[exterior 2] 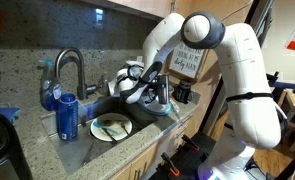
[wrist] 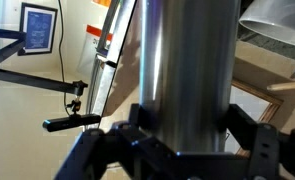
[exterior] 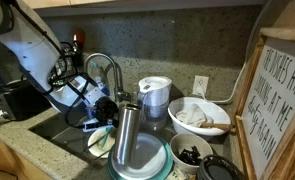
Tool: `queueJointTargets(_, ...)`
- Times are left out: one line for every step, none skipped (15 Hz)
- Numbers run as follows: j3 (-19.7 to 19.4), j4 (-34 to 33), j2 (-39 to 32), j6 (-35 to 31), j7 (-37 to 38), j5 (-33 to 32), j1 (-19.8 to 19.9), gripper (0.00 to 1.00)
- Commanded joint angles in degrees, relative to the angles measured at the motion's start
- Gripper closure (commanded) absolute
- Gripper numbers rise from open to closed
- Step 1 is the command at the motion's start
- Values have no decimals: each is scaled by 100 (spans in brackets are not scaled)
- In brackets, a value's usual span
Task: Take the object in the sink and put it in the bowl on the counter
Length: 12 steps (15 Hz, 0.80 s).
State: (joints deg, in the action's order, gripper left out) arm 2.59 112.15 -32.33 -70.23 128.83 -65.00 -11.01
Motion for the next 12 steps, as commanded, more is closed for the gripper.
queueJointTargets(25, -133, -116, 150, 6, -155, 70, 39)
queueJointTargets(18, -160, -152, 139, -4, -182, 81, 39)
queueJointTargets(9, -193, -195, 133, -18, -230, 90, 39)
queueJointTargets(4, -222, -234, 125, -24, -288, 100, 39)
queueJointTargets(0, -260, -279, 127, -35, -355, 112, 39)
queueJointTargets(-3, -305, -328, 124, -35, -415, 126, 39)
queueJointTargets(-3, -352, -375, 104, -39, -466, 144, 39)
queueJointTargets(2, -405, -433, 83, -53, -511, 159, 39)
queueJointTargets(5, -449, -486, 82, -56, -549, 166, 39)
queueJointTargets(11, -491, -534, 69, -55, -567, 173, 39)
queueJointTargets(13, -529, -579, 67, -48, -581, 177, 39)
queueJointTargets(15, -561, -616, 66, -40, -584, 179, 39)
